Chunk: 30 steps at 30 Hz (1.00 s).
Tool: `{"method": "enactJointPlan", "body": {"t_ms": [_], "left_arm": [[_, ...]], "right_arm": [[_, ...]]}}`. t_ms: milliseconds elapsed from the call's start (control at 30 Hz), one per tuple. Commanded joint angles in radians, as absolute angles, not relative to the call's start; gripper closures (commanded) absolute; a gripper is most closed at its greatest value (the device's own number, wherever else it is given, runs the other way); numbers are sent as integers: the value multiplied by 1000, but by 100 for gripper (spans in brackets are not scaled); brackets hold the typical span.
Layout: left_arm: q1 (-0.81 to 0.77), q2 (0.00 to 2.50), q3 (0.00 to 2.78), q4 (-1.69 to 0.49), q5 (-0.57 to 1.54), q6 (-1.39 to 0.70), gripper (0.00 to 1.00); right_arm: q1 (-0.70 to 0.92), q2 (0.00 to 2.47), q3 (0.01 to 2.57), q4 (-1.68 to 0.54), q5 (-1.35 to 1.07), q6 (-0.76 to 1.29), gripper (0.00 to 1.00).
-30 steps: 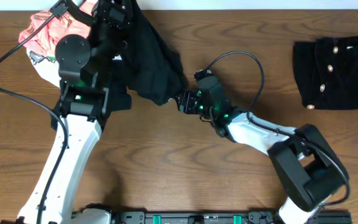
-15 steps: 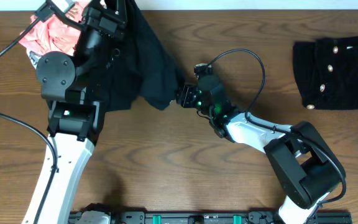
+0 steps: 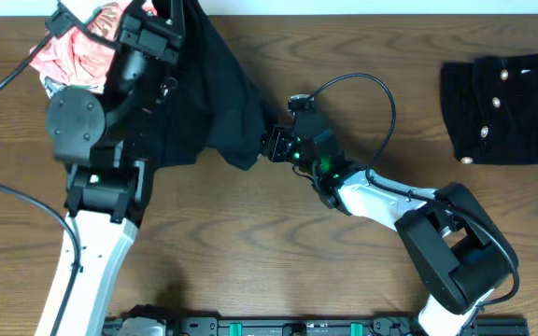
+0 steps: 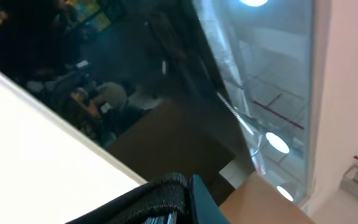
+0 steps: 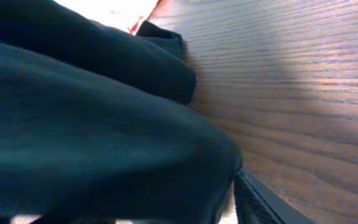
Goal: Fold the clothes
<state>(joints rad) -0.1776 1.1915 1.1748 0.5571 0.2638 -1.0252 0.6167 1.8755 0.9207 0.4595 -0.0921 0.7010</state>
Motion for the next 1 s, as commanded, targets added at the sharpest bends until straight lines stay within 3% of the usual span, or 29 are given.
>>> {"method": "enactJointPlan", "body": {"t_ms": [0, 167, 233, 267, 333, 367, 633, 967], "left_arm": [[-176, 1127, 1197, 578, 281, -1034, 94], [-176, 1095, 1197, 577, 290, -1034, 94], [-176, 1090, 1197, 577, 305, -1034, 94], [-176, 1090, 1197, 573, 310, -1034, 94], [-176, 1089, 1197, 547, 311, -1034, 94], [-175, 1089, 1197, 527, 310, -1034, 94], [-173, 1089, 1197, 411, 305, -973, 94], [-93, 1090, 1197, 242, 303, -930, 94]], "right_arm": [[630, 1899, 919, 470, -74, 709, 44], [630, 1900, 919, 490, -75, 709, 44], [630, 1900, 919, 508, -81, 709, 50], [630, 1900, 919, 517, -87, 704, 58], [630, 1900, 919, 538, -103, 677, 90], [628, 1900, 919, 543, -105, 671, 99], [551, 1843, 925, 451, -125, 591, 99], [336, 1540, 996, 180, -211, 353, 99]]}}
